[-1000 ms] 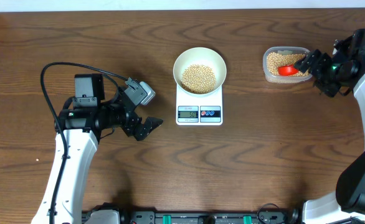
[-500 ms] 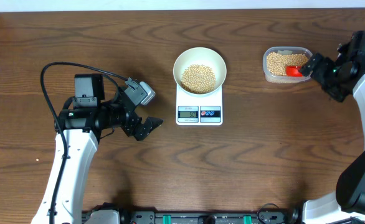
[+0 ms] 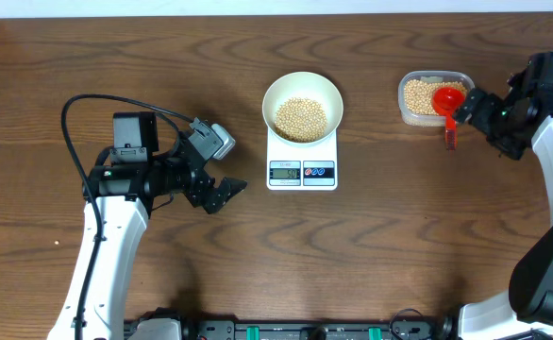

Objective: Scoop item into bowl and weigh 50g on scale

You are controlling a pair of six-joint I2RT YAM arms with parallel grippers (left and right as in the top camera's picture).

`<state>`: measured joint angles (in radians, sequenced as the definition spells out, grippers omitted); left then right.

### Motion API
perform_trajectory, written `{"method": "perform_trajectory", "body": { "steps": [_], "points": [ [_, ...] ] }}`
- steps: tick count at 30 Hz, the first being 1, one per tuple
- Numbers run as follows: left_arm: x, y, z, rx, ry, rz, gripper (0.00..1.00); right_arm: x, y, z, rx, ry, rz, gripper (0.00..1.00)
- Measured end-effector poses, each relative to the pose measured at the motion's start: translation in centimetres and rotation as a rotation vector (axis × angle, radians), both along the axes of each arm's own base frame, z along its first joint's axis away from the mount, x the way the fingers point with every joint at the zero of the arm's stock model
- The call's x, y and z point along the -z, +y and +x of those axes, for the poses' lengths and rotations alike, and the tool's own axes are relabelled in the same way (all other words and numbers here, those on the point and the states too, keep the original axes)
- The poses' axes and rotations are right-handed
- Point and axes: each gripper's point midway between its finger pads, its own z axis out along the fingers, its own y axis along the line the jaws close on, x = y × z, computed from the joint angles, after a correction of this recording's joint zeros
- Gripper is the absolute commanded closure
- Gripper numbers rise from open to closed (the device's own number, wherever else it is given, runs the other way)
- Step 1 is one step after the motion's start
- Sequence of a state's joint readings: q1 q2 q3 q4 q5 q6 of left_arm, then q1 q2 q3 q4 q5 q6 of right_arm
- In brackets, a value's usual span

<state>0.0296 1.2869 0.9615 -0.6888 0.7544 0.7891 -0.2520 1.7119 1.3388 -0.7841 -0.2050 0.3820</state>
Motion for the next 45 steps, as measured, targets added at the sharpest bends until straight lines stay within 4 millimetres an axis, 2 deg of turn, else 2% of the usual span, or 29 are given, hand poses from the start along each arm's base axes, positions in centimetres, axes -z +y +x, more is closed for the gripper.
{"method": "perform_trajectory", "body": {
  "steps": [8, 11, 14, 17, 20, 24, 28, 34, 45],
  "points": [
    [0.0, 0.0, 0.0, 0.0, 0.0, 0.0, 0.02, -1.2, 0.2, 1.3, -0.029, -0.095, 0.105, 0.01],
    [0.0, 0.0, 0.0, 0.0, 0.0, 0.0, 0.02, -1.8, 1.0, 1.4, -0.073, -0.123, 0.153, 0.01],
    [0.0, 0.0, 0.0, 0.0, -0.001, 0.0, 0.02, -3.3, 2.0, 1.4, -0.131, -0.173, 0.182, 0.01],
    [0.0, 0.0, 0.0, 0.0, 0.0, 0.0, 0.02, -6.5, 2.6, 1.1, -0.178, -0.26, 0.164, 0.01],
    [0.0, 0.0, 0.0, 0.0, -0.001, 0.0, 0.02, -11.1, 3.0, 0.3, -0.222, -0.381, 0.111, 0.01],
    [0.0, 0.0, 0.0, 0.0, -0.001, 0.0, 0.02, -17.4, 3.8, -1.7, -0.26, -0.542, 0.033, 0.01],
    [0.0, 0.0, 0.0, 0.0, 0.0, 0.0, 0.02, -21.9, 4.5, -4.1, -0.279, -0.661, -0.027, 0.01],
    [0.0, 0.0, 0.0, 0.0, -0.001, 0.0, 0.02, -24.8, 4.6, -7.0, -0.257, -0.728, -0.103, 0.01],
    [0.0, 0.0, 0.0, 0.0, -0.001, 0.0, 0.02, -27.5, 4.6, -9.4, -0.24, -0.806, -0.187, 0.01]
  ]
}}
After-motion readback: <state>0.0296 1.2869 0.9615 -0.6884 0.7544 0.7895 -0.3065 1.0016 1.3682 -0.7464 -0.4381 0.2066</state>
